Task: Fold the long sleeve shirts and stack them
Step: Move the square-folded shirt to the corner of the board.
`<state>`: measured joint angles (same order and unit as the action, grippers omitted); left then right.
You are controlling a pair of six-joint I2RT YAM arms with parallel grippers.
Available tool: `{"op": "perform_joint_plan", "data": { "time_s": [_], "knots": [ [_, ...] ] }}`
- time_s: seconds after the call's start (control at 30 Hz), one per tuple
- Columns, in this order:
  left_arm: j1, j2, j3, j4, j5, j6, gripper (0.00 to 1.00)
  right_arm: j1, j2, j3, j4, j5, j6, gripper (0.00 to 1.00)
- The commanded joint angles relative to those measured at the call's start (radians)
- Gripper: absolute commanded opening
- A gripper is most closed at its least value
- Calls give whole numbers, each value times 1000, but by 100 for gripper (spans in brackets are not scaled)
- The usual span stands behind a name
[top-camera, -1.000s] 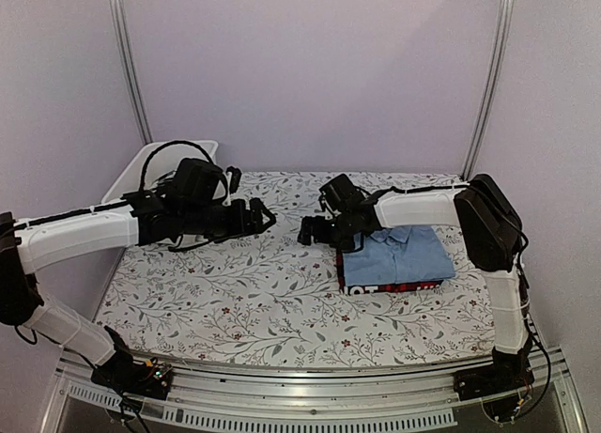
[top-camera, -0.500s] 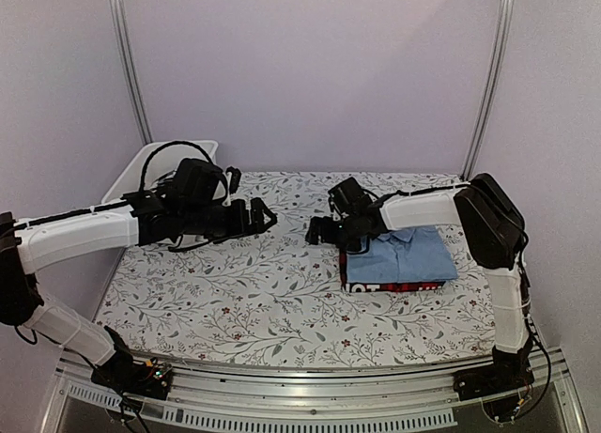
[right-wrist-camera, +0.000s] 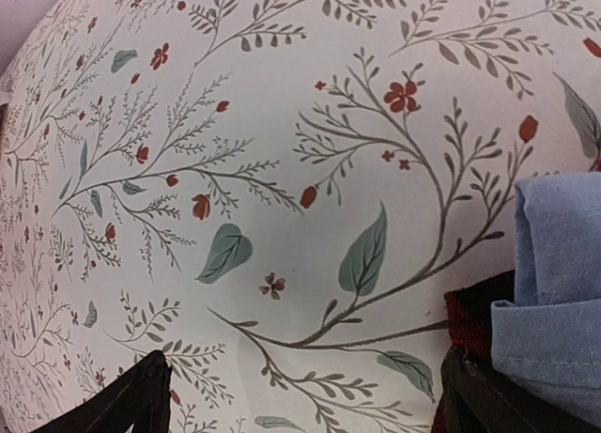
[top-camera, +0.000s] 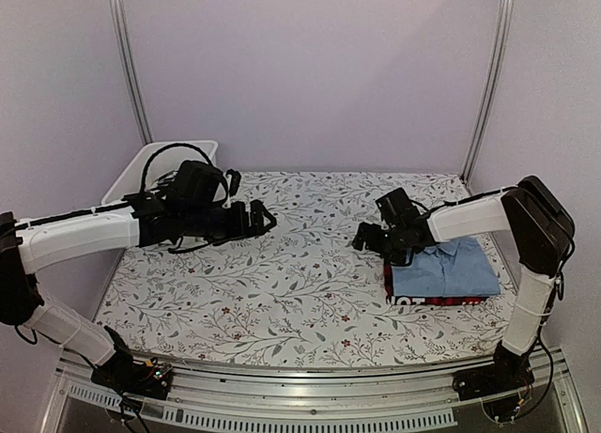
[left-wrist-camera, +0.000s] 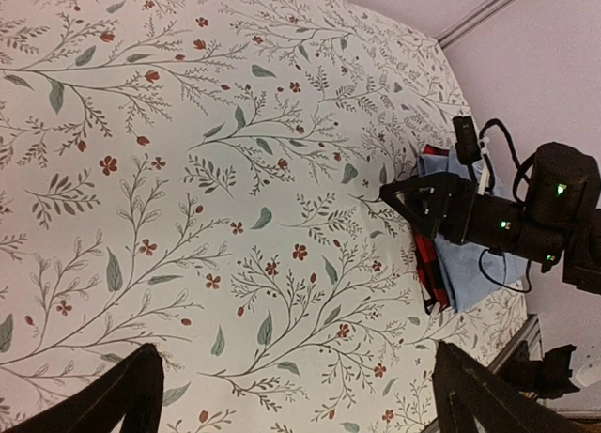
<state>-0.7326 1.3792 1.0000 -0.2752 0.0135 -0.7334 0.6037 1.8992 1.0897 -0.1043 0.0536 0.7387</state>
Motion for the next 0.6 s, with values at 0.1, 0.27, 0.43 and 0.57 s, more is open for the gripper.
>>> {"op": "perform_joint_plan", "data": {
  "time_s": [0.1, 0.27, 0.43, 0.57],
  "knots": [
    [11, 10, -12, 16, 9, -5, 100, -19, -131, -144, -17, 66, 77, 99],
    [10, 18, -10, 20, 18, -8, 100, -26, -207, -224, -10, 70, 104, 99],
    [11, 28, -9, 27, 25, -8, 100, -30, -272, -290, -9, 77, 115, 99],
    [12, 44, -10, 41, 41, -15, 100, -48, -294, -313, -8, 79, 122, 99]
  ]
}}
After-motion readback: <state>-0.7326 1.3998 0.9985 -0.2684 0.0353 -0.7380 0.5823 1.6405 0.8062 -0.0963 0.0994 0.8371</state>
